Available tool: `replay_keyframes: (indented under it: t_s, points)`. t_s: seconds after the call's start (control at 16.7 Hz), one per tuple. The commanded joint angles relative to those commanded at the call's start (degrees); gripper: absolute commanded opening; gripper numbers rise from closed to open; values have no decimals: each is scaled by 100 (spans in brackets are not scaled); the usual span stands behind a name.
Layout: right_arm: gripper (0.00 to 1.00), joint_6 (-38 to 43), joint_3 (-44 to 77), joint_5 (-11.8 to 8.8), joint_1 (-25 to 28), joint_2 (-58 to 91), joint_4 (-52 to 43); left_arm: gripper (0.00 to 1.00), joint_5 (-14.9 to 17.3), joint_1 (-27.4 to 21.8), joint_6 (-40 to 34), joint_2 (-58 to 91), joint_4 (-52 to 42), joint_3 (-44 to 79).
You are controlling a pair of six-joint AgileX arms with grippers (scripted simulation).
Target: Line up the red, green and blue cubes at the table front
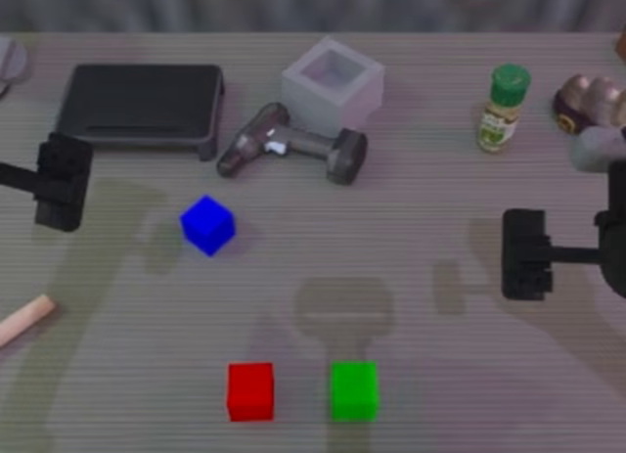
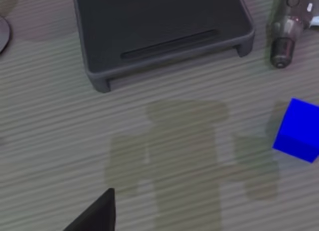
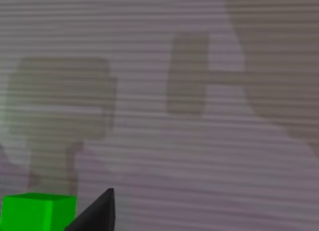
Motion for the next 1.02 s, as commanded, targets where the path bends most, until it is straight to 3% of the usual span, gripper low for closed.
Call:
replay_keyframes:
  t_s: [0.6,1.02]
  points:
    - [100,-2242,-3728,-238,-2268,-5100,2737,100,-7,-853,838,5623,-2881,4428]
    - [100,-2853,-4675,-445,-2928,-6638,3720,100,2,-1096,1075,7089,-3610,5806]
